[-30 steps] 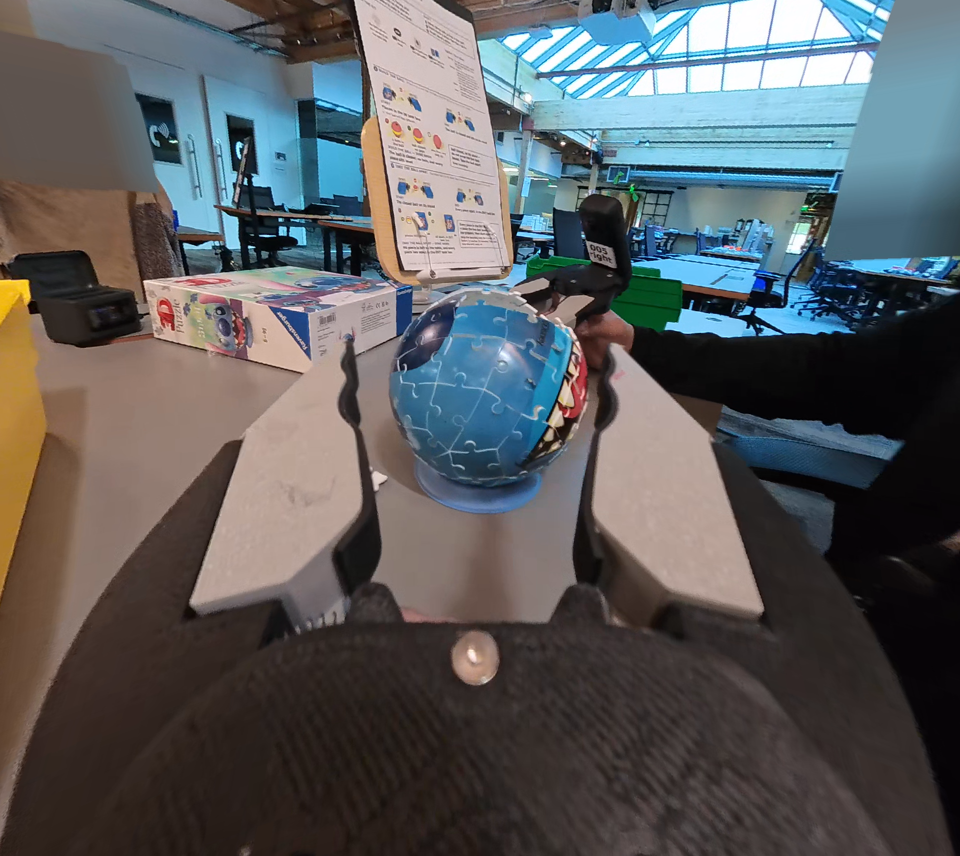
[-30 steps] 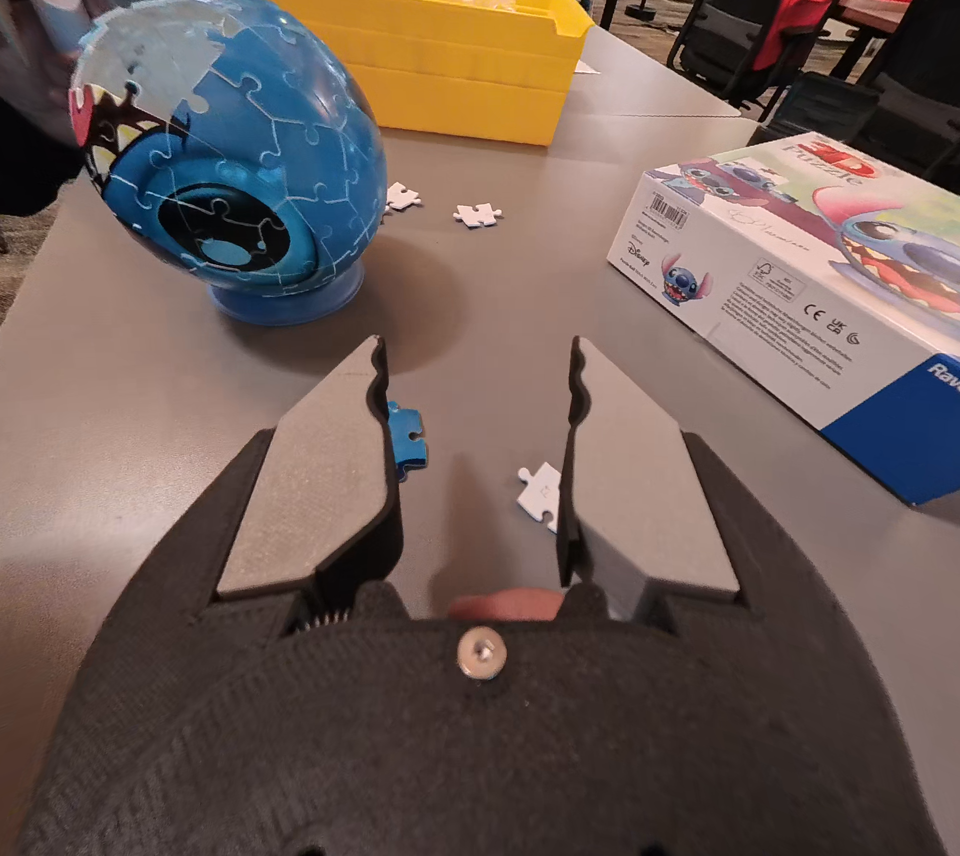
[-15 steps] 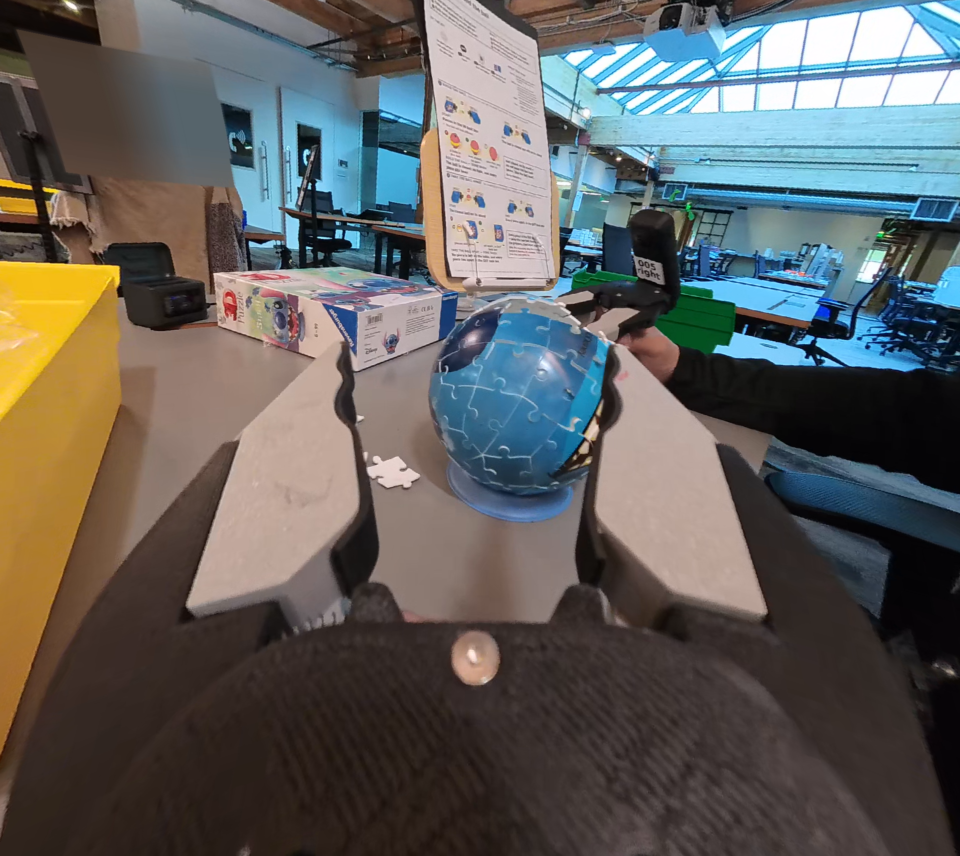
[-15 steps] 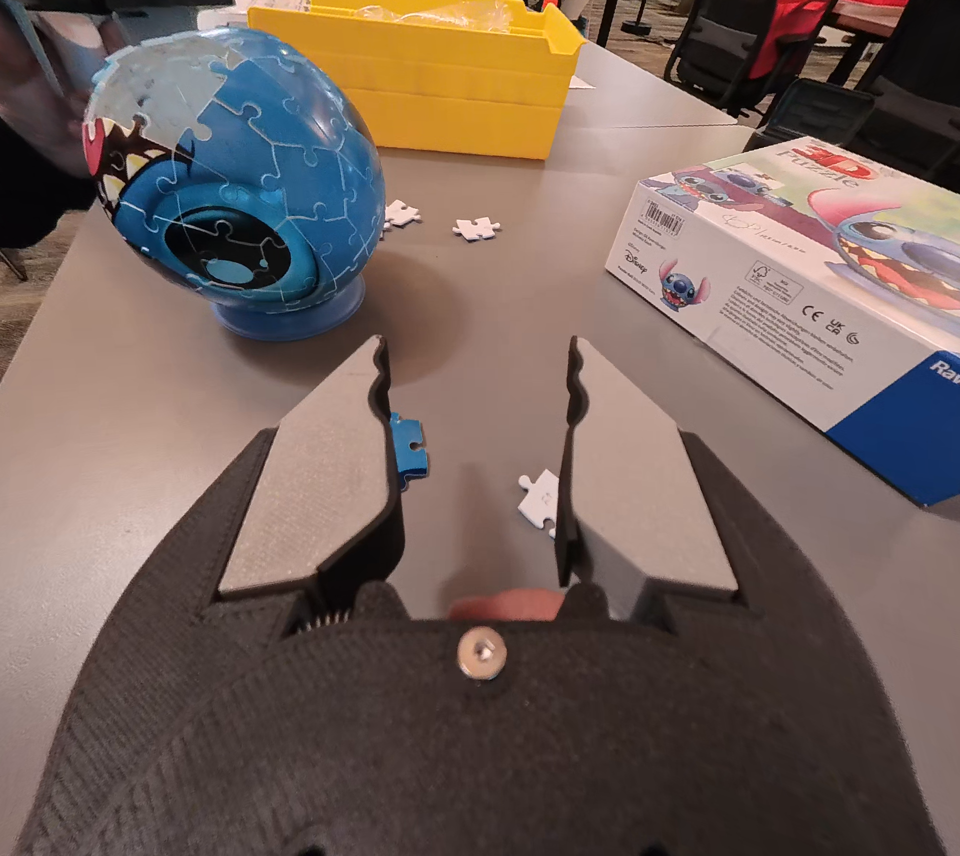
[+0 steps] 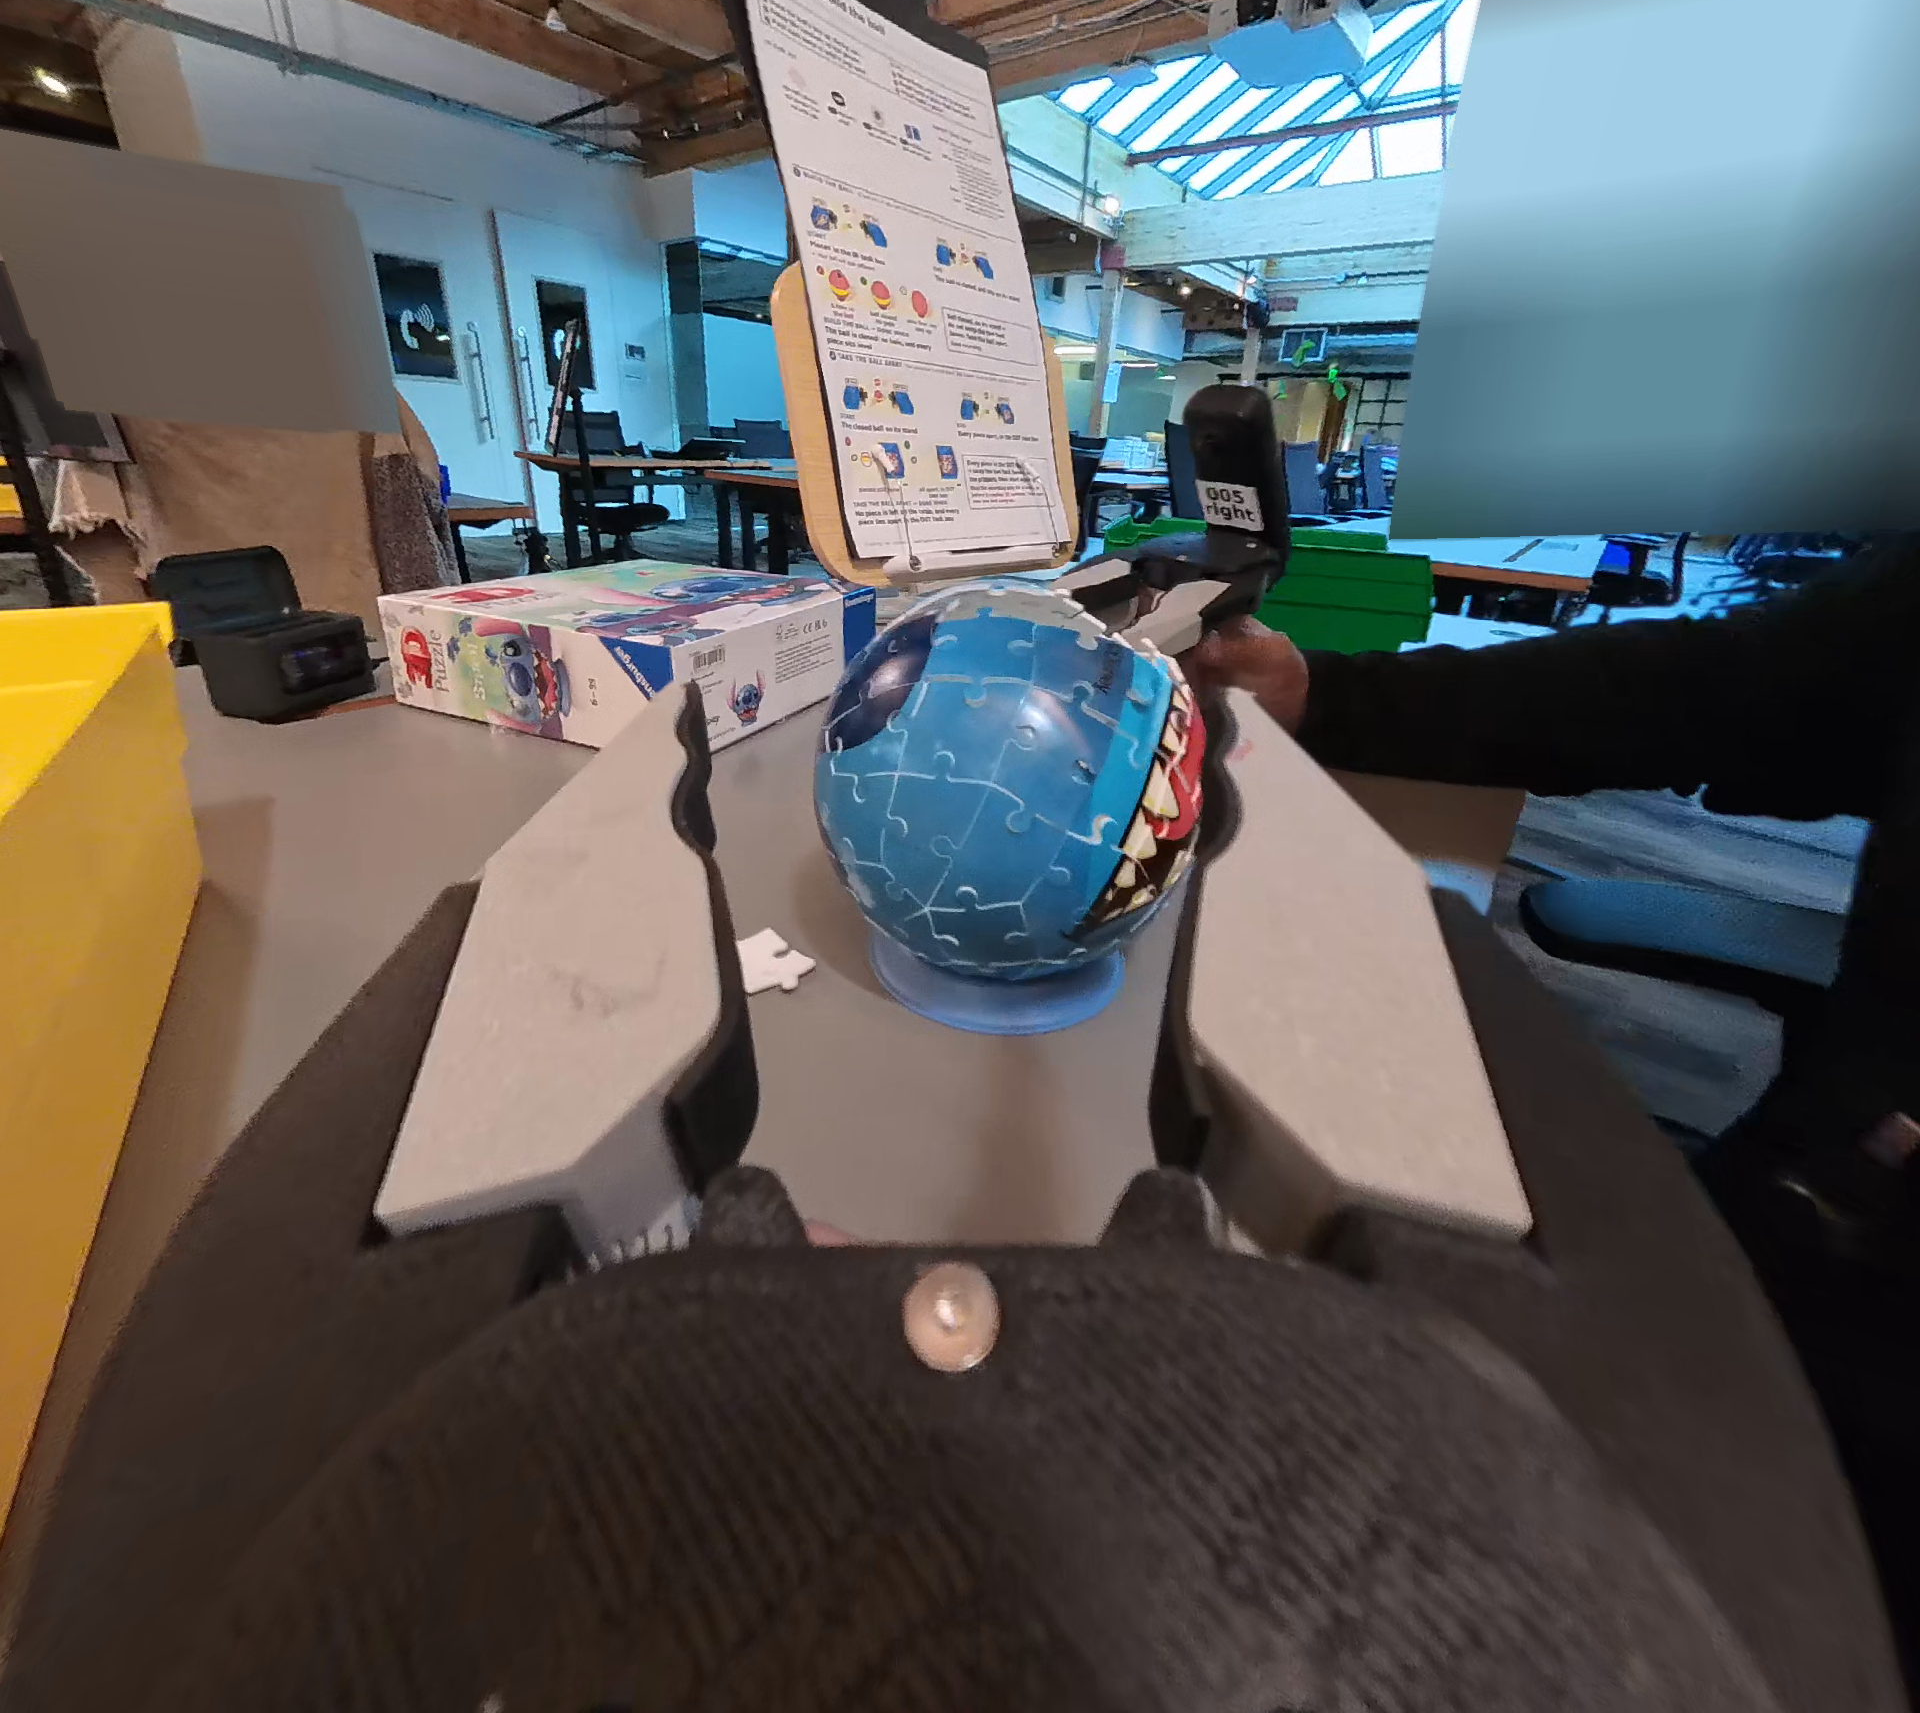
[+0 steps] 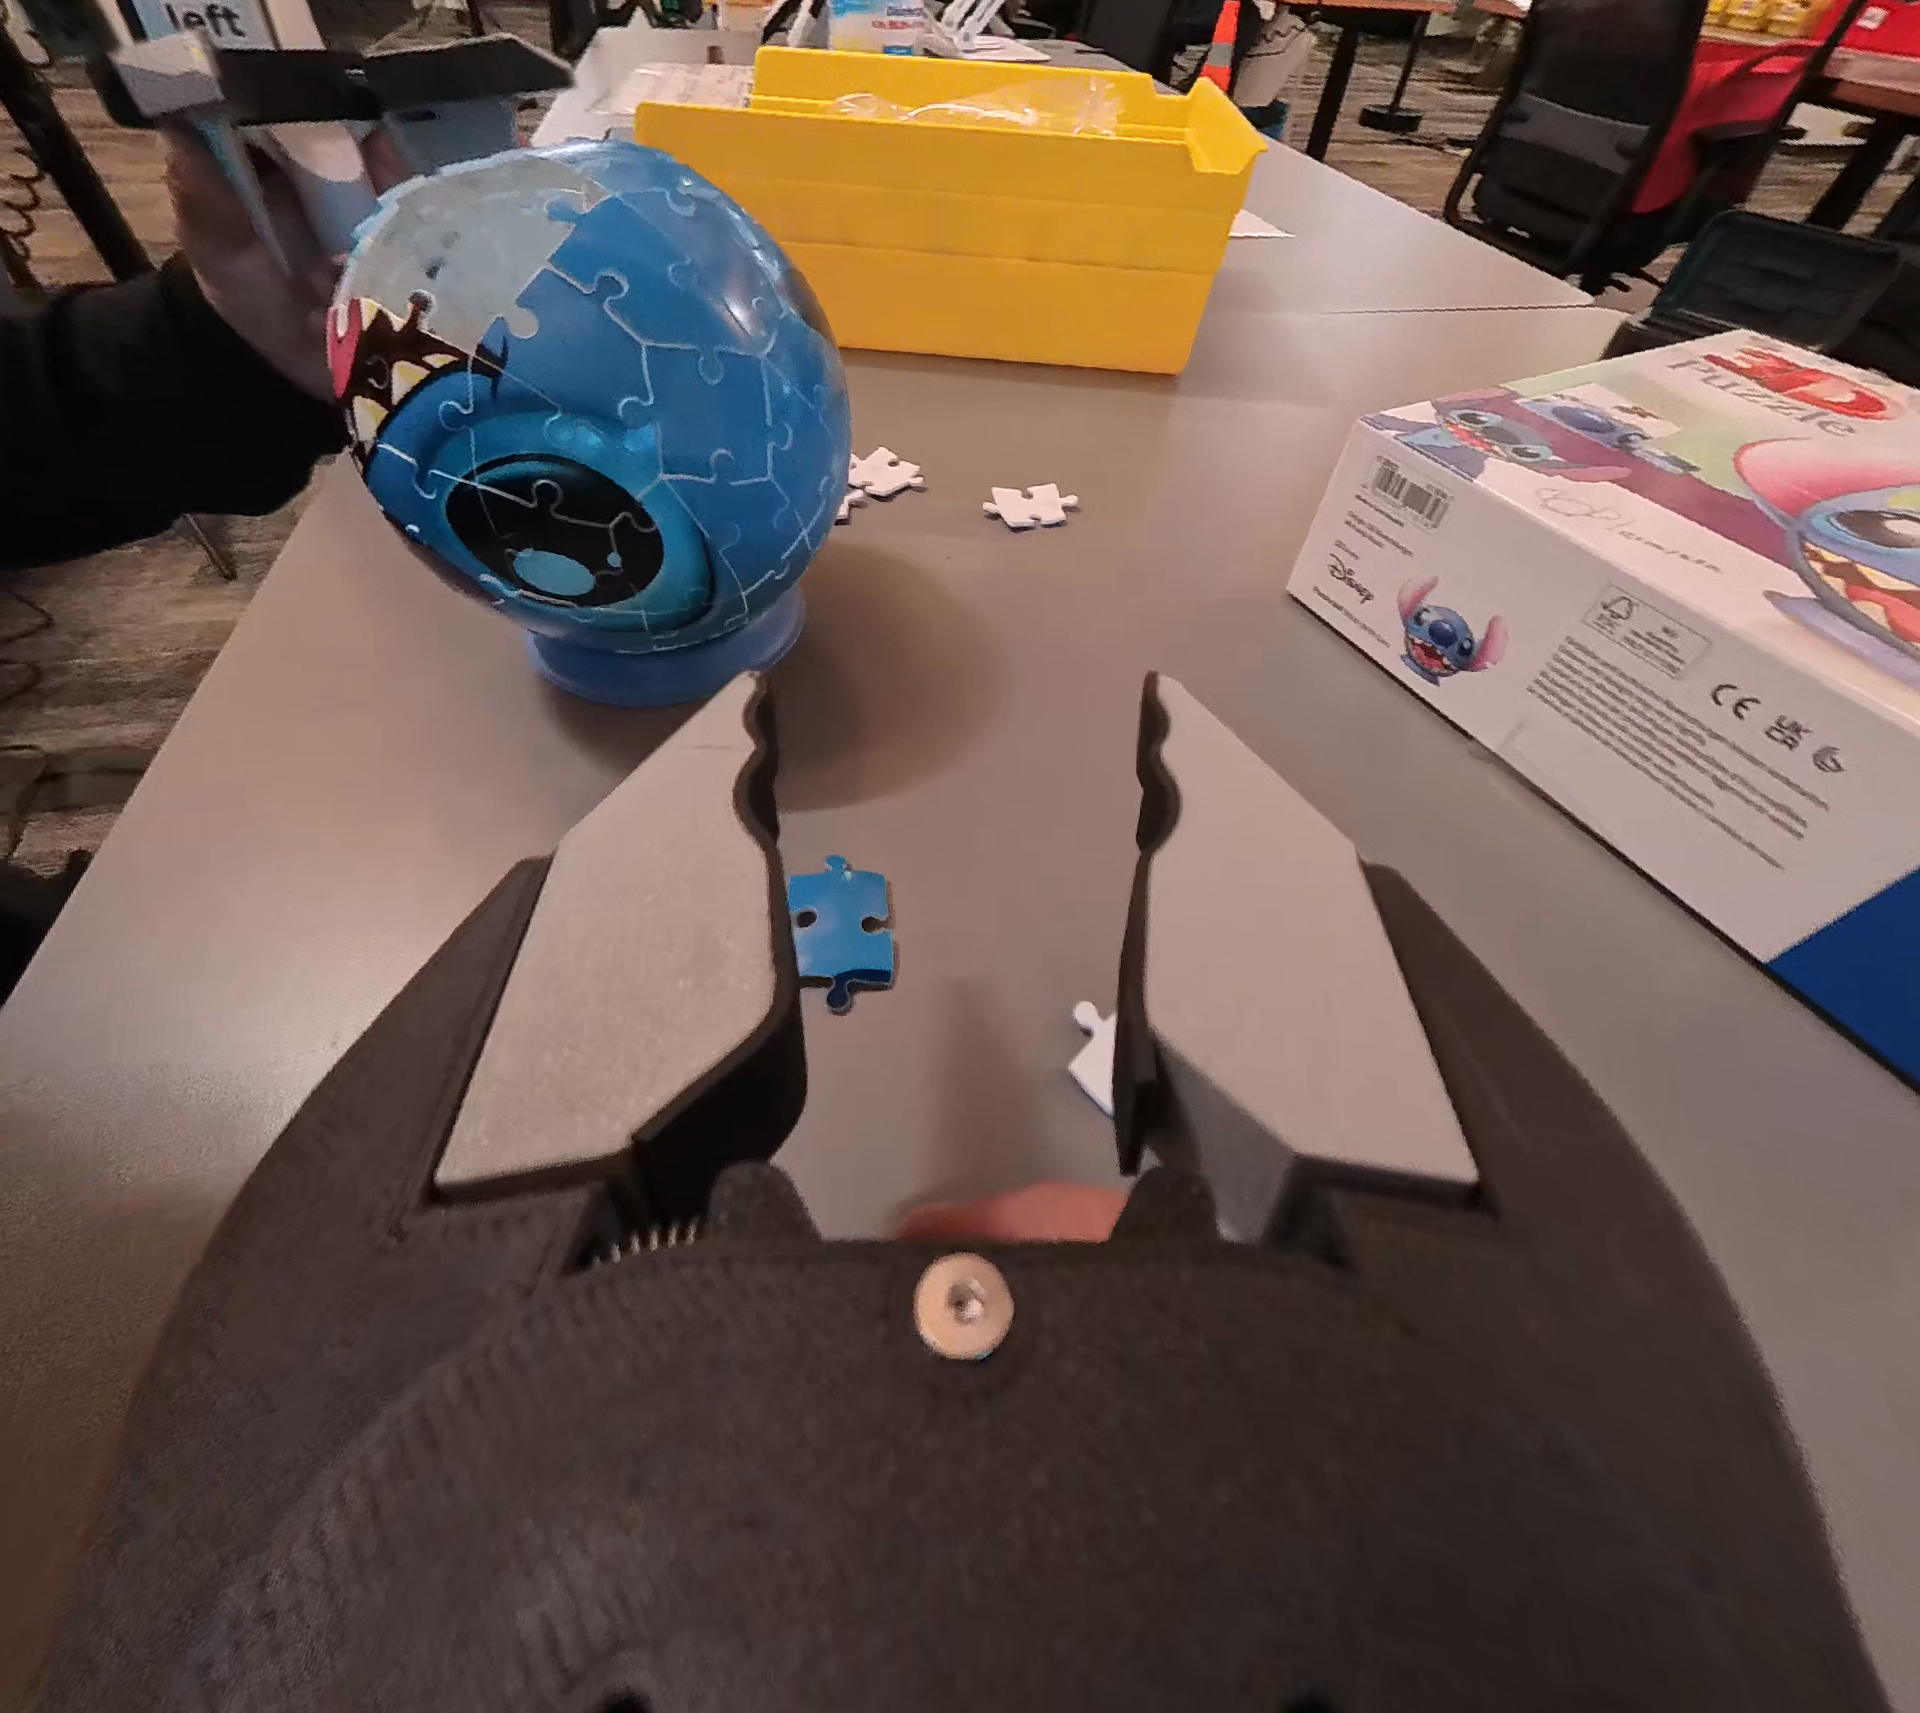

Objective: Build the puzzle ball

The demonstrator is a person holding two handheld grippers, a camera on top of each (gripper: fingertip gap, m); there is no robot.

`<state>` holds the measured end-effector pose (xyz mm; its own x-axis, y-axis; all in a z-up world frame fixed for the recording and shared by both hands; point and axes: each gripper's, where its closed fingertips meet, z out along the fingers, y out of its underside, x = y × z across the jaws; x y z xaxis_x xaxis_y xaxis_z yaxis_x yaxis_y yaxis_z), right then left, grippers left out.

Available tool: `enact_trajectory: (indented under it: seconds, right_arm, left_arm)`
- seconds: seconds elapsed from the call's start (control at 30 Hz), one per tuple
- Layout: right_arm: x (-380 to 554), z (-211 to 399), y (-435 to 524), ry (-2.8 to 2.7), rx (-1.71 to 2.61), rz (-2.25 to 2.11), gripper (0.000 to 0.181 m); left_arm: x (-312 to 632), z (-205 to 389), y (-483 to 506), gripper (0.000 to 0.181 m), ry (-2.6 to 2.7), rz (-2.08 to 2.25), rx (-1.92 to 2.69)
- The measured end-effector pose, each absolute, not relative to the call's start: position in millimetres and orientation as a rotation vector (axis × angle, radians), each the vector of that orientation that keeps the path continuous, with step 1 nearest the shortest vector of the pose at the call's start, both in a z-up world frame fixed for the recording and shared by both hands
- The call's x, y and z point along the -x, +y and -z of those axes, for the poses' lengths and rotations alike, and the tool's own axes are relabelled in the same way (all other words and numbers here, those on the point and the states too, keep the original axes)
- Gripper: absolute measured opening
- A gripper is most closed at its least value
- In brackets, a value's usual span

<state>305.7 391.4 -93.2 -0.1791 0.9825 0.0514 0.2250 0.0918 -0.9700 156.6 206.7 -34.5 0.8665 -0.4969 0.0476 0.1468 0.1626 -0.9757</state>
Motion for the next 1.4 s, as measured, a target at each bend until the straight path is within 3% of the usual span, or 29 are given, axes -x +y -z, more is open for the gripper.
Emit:
enact_trajectory:
  seconds: [0.33, 0.73, 0.83, 0.93, 1.13, 1.4]
  right_arm:
    - [-307, 95, 385, -1.592, 1.217, -1.184, 0.066]
    - [-331, 164, 378, -1.998, 1.342, -0.768, 0.049]
    - [-325, 166, 376, -2.018, 1.376, -0.808, 0.043]
    - [-323, 167, 370, -2.062, 1.379, -0.856, 0.022]
    - [-328, 160, 358, -2.036, 1.415, -0.952, 0.021]
    - [-351, 95, 309, -1.908, 1.387, -1.594, 0.021]
  left_arm:
    - [-156, 34, 206, 0.093, 0.312, 0.472, 1.333]
    - [-178, 43, 205, 0.088, 0.348, 0.468, 1.409]
    - [-208, 50, 200, 0.088, 0.435, 0.445, 1.474]
    - [-245, 55, 191, 0.087, 0.554, 0.413, 1.543]
    - [-307, 64, 198, 0.067, 0.595, 0.296, 1.658]
    - [-348, 81, 252, 0.055, 0.827, -0.318, 1.702]
